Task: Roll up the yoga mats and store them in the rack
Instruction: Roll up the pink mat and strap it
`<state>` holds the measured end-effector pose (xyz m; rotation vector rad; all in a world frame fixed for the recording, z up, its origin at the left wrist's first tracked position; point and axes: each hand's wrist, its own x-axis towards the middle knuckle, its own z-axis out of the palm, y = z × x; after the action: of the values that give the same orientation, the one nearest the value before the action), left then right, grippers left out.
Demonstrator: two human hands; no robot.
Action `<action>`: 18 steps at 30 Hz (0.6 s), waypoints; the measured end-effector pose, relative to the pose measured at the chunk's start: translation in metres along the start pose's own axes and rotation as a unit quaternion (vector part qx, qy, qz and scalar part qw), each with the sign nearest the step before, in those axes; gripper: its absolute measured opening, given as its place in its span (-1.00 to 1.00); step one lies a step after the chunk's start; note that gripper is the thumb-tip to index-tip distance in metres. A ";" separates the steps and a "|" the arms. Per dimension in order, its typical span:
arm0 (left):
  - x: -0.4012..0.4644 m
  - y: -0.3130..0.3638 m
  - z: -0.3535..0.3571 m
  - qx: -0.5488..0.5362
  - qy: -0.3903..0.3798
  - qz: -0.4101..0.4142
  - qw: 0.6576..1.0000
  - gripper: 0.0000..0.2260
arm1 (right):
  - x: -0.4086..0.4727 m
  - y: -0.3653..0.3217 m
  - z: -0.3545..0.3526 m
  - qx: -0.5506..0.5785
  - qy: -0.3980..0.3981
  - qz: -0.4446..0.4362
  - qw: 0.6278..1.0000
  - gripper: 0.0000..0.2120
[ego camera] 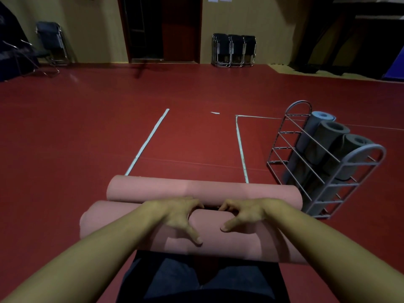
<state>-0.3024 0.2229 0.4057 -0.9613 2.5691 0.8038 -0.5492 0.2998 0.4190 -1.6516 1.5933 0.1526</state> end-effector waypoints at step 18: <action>0.003 -0.008 0.003 0.026 0.043 0.003 0.999 -0.14 | 0.018 0.012 0.011 -0.050 0.089 -0.011 0.995 -0.14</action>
<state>-0.2990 0.2188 0.3988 -0.9926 2.6527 0.7093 -0.5516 0.2943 0.3952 -1.8029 1.7230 0.0769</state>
